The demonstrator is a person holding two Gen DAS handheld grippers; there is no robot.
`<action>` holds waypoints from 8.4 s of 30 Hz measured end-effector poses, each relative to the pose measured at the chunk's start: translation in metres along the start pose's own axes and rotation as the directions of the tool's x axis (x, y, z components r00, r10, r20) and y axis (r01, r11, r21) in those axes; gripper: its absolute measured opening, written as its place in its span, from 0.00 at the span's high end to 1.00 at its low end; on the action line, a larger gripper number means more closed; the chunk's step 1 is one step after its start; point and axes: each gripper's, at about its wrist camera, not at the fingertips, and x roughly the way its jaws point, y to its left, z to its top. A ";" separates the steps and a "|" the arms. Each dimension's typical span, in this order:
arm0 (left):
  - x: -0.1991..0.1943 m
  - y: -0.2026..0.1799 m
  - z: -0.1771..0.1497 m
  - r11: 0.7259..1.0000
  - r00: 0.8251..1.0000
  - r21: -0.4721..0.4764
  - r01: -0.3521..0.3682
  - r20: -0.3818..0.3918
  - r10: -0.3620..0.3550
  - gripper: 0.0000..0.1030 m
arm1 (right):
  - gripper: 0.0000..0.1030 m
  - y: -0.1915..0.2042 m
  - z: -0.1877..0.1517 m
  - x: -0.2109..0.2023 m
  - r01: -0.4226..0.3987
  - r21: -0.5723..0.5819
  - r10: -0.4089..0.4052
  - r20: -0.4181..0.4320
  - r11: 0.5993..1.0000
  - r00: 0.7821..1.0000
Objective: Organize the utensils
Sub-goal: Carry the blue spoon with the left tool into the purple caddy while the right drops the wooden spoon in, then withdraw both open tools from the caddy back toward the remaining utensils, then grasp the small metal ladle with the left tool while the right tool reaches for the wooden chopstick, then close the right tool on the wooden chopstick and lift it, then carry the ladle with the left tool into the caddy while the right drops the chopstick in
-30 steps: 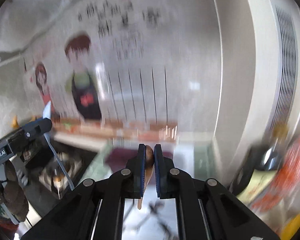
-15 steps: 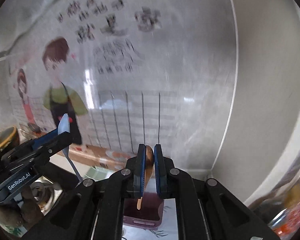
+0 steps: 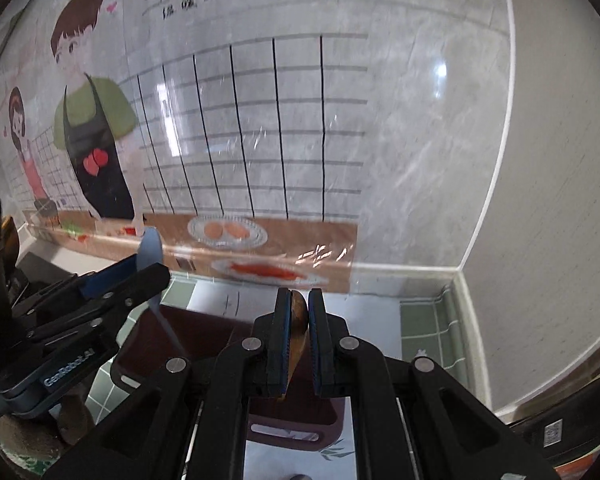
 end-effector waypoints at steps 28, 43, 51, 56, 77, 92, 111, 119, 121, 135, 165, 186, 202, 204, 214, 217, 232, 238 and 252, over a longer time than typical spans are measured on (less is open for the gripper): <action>-0.134 -0.002 -0.055 0.999 0.995 0.038 -0.036 -0.097 0.039 0.48 | 0.01 0.056 -0.136 -0.136 -0.013 -0.323 -0.017 -0.090 0.946 0.996; -0.151 -0.029 -0.163 0.996 0.968 0.078 0.052 -0.251 -0.031 0.48 | 0.67 -0.009 -0.192 -0.108 0.024 -0.084 -0.051 -0.334 0.996 0.941; -0.091 -0.101 -0.185 0.976 0.930 0.181 0.122 -0.363 -0.049 0.63 | 0.67 -0.050 -0.197 -0.130 0.106 0.088 -0.079 -0.266 0.991 0.961; -0.070 -0.111 -0.192 0.973 0.908 0.193 0.127 -0.417 -0.036 0.67 | 0.65 -0.062 -0.200 -0.133 0.107 0.150 -0.067 -0.252 0.983 0.965; -0.164 -0.080 -0.114 0.976 0.995 0.212 0.044 -0.097 -0.024 0.91 | 0.65 -0.046 -0.193 -0.122 0.105 0.095 -0.077 -0.256 0.990 0.964; -0.180 0.000 -0.134 0.998 0.975 0.055 -0.016 -0.222 0.028 0.90 | 0.60 0.012 -0.179 -0.090 -0.043 -0.072 0.020 -0.296 0.996 0.955; -0.119 0.044 -0.192 0.952 0.851 -0.286 -0.111 -0.523 -0.058 0.75 | 0.89 0.079 -0.189 -0.010 -0.189 -0.195 0.092 -0.420 0.962 0.903; -0.096 0.049 -0.179 0.934 0.857 -0.318 -0.163 -0.515 -0.026 0.68 | 0.88 0.085 -0.221 -0.054 -0.292 -0.170 0.184 -0.467 0.941 0.865; -0.089 0.045 -0.176 0.934 0.853 -0.307 -0.181 -0.521 -0.006 0.68 | 0.88 0.080 -0.222 -0.067 -0.276 -0.161 0.180 -0.446 0.947 0.877; -0.059 0.009 -0.166 0.941 0.821 -0.078 -0.330 -0.516 0.245 0.68 | 0.62 0.002 -0.195 -0.095 0.065 -0.084 -0.086 -0.280 0.994 0.956; -0.165 -0.010 -0.137 0.989 0.964 0.141 -0.044 -0.253 0.079 0.78 | 0.91 0.045 -0.235 -0.082 -0.265 -0.216 0.103 -0.561 0.940 0.821; -0.178 -0.030 -0.111 0.971 0.979 0.232 -0.052 -0.179 0.095 0.78 | 0.79 0.089 -0.245 -0.096 -0.411 -0.271 0.188 -0.588 0.870 0.787; -0.184 -0.030 -0.107 0.975 0.982 0.217 -0.056 -0.166 0.093 0.78 | 0.98 0.074 -0.232 -0.111 -0.319 -0.322 0.131 -0.490 0.892 0.862; -0.185 -0.032 -0.106 0.973 0.982 0.224 -0.057 -0.163 0.095 0.78 | 0.98 0.059 -0.218 -0.113 -0.286 -0.283 0.135 -0.454 0.916 0.881; -0.193 -0.041 -0.095 0.970 0.985 0.238 -0.053 -0.150 0.090 0.78 | 0.98 0.016 -0.172 -0.132 -0.252 -0.106 0.205 -0.333 0.962 0.921; -0.197 -0.043 -0.091 0.968 0.985 0.246 -0.054 -0.144 0.092 0.78 | 0.92 0.023 -0.183 -0.130 -0.344 -0.116 0.268 -0.418 0.932 0.868; -0.198 -0.039 -0.090 0.967 0.983 0.240 -0.089 -0.135 0.124 0.78 | 0.95 0.072 -0.247 -0.094 -0.360 -0.307 0.116 -0.598 0.881 0.793; -0.204 -0.035 -0.087 0.969 0.983 0.223 -0.105 -0.122 0.135 0.78 | 0.95 0.043 -0.210 -0.109 -0.290 -0.218 0.166 -0.454 0.932 0.875; -0.211 -0.056 -0.069 0.968 0.991 0.235 -0.086 -0.079 0.108 0.78 | 0.95 0.010 -0.128 -0.153 -0.216 -0.006 0.214 -0.110 0.976 0.970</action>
